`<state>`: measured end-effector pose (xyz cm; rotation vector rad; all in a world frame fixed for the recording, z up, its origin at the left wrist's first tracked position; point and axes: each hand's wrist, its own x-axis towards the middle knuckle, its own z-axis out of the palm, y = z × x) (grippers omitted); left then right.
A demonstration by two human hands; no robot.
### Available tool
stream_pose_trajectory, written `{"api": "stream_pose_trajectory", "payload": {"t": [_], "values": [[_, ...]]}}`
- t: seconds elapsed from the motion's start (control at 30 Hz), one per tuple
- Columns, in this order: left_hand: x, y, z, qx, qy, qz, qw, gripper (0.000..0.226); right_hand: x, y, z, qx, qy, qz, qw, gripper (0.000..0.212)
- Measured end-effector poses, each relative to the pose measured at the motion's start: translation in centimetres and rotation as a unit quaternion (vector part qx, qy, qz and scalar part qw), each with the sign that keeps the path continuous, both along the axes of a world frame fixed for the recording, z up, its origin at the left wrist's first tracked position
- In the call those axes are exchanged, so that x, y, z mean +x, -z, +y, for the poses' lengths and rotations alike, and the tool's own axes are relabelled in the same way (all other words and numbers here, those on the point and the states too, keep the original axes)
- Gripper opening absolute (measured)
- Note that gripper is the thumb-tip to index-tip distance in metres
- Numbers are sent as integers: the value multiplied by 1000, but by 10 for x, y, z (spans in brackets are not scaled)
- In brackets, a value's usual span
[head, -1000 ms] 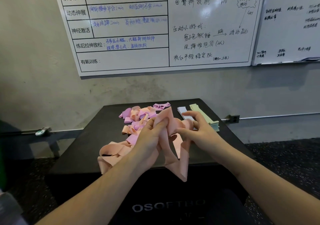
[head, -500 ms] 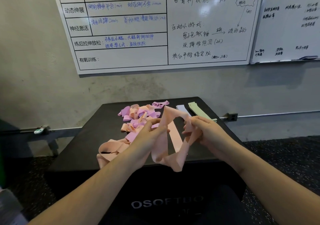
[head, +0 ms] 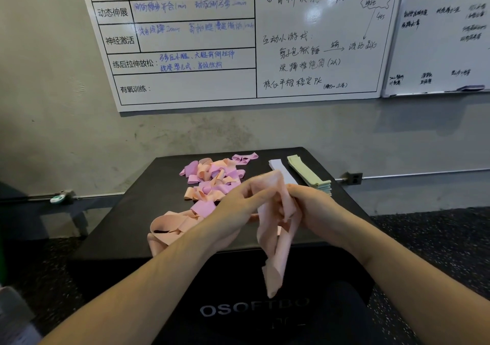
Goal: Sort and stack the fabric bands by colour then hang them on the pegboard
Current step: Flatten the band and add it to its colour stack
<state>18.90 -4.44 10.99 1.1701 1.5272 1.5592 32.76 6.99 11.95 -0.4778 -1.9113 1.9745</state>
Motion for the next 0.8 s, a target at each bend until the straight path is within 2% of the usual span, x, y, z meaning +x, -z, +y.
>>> {"api": "stream_pose_trajectory", "payload": {"t": [0.07,0.17,0.2,0.27,0.43,0.6,0.7,0.8], "values": [[3,3,0,8,-24,2,1000,36,2,2,-4,-13,-7,-9,1000,33],[11,2,-1,19,-68,-8,997,38,4,-1,-11,-25,11,-44,999,53],[11,2,-1,19,-78,-15,997,34,5,-1,-13,-7,14,-51,999,53],[12,1,0,20,-96,-22,995,25,7,1,-12,46,17,-44,998,42],[12,-3,0,28,-99,-58,993,28,13,2,-8,168,36,-23,985,13],[7,-4,1,31,-123,-81,989,22,18,4,-7,202,48,-11,978,29],[6,-2,4,37,-161,-87,982,20,17,8,-9,138,28,-21,990,24],[6,1,6,51,-168,-99,979,35,13,11,-7,80,48,-48,994,16]]}}
